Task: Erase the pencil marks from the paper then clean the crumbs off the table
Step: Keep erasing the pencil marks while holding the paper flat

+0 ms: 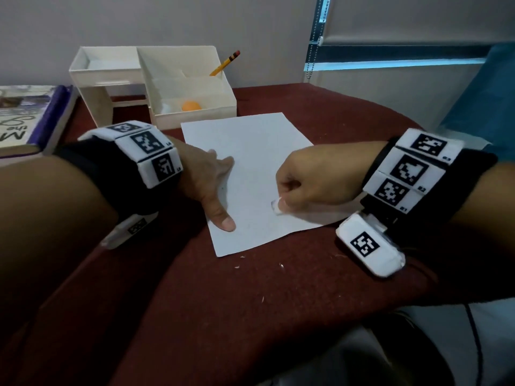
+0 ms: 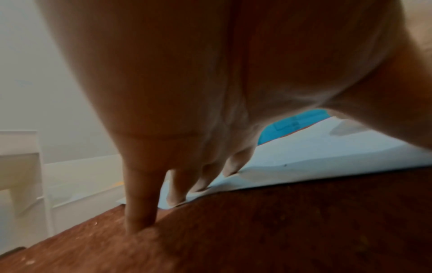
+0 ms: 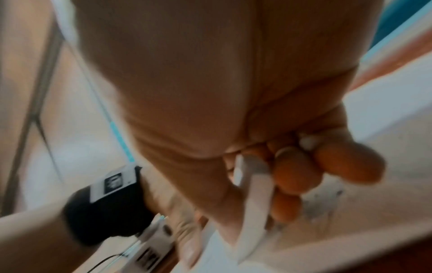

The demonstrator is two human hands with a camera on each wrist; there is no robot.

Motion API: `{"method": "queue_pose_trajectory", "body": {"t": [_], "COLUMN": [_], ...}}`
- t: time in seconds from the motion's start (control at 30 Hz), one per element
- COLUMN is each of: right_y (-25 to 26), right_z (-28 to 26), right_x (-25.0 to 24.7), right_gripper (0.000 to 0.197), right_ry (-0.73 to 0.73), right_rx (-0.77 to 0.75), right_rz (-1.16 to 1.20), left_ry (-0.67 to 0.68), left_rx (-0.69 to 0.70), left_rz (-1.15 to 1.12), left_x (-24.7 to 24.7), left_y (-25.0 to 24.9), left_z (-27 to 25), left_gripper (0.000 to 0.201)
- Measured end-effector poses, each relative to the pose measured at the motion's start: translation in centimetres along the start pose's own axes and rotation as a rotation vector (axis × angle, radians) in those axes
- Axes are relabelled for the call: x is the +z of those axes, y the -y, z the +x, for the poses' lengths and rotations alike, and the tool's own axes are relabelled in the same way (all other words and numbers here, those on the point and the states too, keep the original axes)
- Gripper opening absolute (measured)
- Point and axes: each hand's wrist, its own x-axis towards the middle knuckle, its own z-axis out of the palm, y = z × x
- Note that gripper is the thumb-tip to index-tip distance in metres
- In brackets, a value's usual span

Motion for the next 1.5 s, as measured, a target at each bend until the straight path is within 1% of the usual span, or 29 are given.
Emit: {"method": "queue_pose_trajectory", "body": {"t": [0.07, 0.13, 0.2, 0.23, 0.33, 0.37, 0.47, 0.5, 0.53, 0.6, 0.63, 0.67, 0.7, 0.73, 0.8, 0.83, 0.87, 0.97, 1.0, 1.13, 1.17, 1.23, 1.27, 1.3, 1.33, 1.4, 1.43, 1.5], "right_y": [0.7, 2.4, 4.0, 4.1, 2.9, 2.7, 3.4, 3.6, 3.4, 2.3, 1.9, 1.8, 2.1, 2.6, 3.8, 3.8, 3.2, 0.8, 0.6, 3.8, 4.2, 4.1, 3.9, 3.9, 4.0, 4.4, 4.0, 1.8], "right_z": [0.4, 0.4, 0.3, 0.4, 1.4, 1.5, 1.2, 1.0, 1.3, 2.2, 2.6, 2.8, 2.8, 2.7, 2.2, 2.0, 2.2, 3.0, 3.2, 4.5, 5.4, 7.2, 7.8, 8.0, 8.0, 7.4, 7.0, 6.6], "right_x": [-0.4, 0.2, 0.8, 0.8, 0.1, 0.0, 0.4, 0.5, 0.4, -0.2, -0.5, -0.6, -0.4, -0.1, 0.6, 0.7, 0.5, -0.7, -0.7, 0.1, 0.0, -0.5, -0.7, -0.8, -0.8, -0.8, -0.9, -1.6], "right_gripper": [0.029, 0.027, 0.028, 0.028, 0.028, 0.028, 0.027, 0.028, 0.030, 0.033, 0.034, 0.034, 0.032, 0.031, 0.028, 0.027, 0.028, 0.031, 0.031, 0.026, 0.024, 0.018, 0.020, 0.019, 0.015, 0.024, 0.025, 0.024], "right_ry": [-0.041, -0.030, 0.038, 0.045, -0.025, -0.041, 0.015, 0.040, 0.038, -0.018, -0.060, -0.088, -0.083, -0.052, 0.034, 0.058, 0.041, -0.067, -0.082, -0.013, -0.044, -0.141, -0.177, -0.184, -0.157, -0.050, -0.012, -0.020], "right_rx": [0.012, -0.097, -0.198, -0.196, -0.068, -0.055, -0.146, -0.155, -0.134, -0.025, 0.035, 0.060, 0.036, -0.027, -0.134, -0.138, -0.106, 0.081, 0.089, -0.118, -0.131, -0.090, -0.067, -0.073, -0.110, -0.179, -0.167, -0.057], "right_rz": [-0.119, -0.120, -0.063, -0.050, -0.123, -0.145, -0.093, -0.058, -0.048, -0.127, -0.190, -0.224, -0.218, -0.177, -0.059, -0.025, -0.030, -0.141, -0.164, -0.043, -0.046, -0.144, -0.192, -0.192, -0.153, -0.055, -0.026, -0.111], "left_ry": [0.017, 0.020, 0.017, 0.013, -0.025, -0.046, -0.084, -0.080, -0.072, -0.051, -0.044, -0.041, -0.039, -0.037, -0.026, -0.025, -0.024, -0.013, -0.010, -0.012, -0.019, -0.027, -0.030, -0.032, -0.033, -0.024, -0.024, -0.025], "left_rx": [-0.008, -0.001, 0.009, 0.011, 0.019, 0.028, 0.052, 0.053, 0.053, 0.044, 0.037, 0.031, 0.028, 0.028, 0.033, 0.034, 0.033, 0.036, 0.036, 0.071, 0.088, 0.099, 0.103, 0.107, 0.114, 0.120, 0.110, 0.060], "left_rz": [-0.025, -0.042, -0.047, -0.042, -0.015, -0.005, -0.008, 0.002, 0.014, 0.017, 0.013, 0.008, 0.005, 0.004, 0.012, 0.017, 0.017, 0.020, 0.022, -0.011, -0.016, 0.007, 0.029, 0.038, 0.023, -0.027, -0.029, 0.002], "left_x": [0.2, 0.3, 0.5, 0.6, 0.8, 0.8, 1.3, 1.4, 1.5, 1.4, 1.4, 1.4, 1.4, 1.5, 1.7, 1.7, 1.7, 1.5, 1.5, 1.8, 1.7, 1.7, 1.7, 1.7, 1.9, 2.0, 2.0, 2.0], "left_y": [0.4, 0.7, 0.9, 1.0, 1.2, 1.2, 1.6, 1.7, 1.7, 1.6, 1.6, 1.5, 1.5, 1.5, 1.5, 1.5, 1.5, 1.4, 1.4, 1.6, 1.5, 1.2, 1.2, 1.2, 1.3, 1.7, 1.8, 1.7], "left_z": [0.3, 0.7, 1.0, 1.0, 1.0, 0.8, 0.9, 0.9, 1.0, 1.0, 1.0, 1.0, 0.9, 1.0, 1.0, 1.0, 1.0, 0.9, 0.9, 1.1, 1.0, 0.9, 0.9, 1.0, 1.1, 1.1, 1.1, 1.1], "left_gripper": [0.150, 0.157, 0.161, 0.161, 0.163, 0.161, 0.152, 0.153, 0.158, 0.164, 0.163, 0.159, 0.156, 0.157, 0.163, 0.163, 0.162, 0.169, 0.169, 0.161, 0.158, 0.154, 0.154, 0.154, 0.153, 0.146, 0.148, 0.160]}}
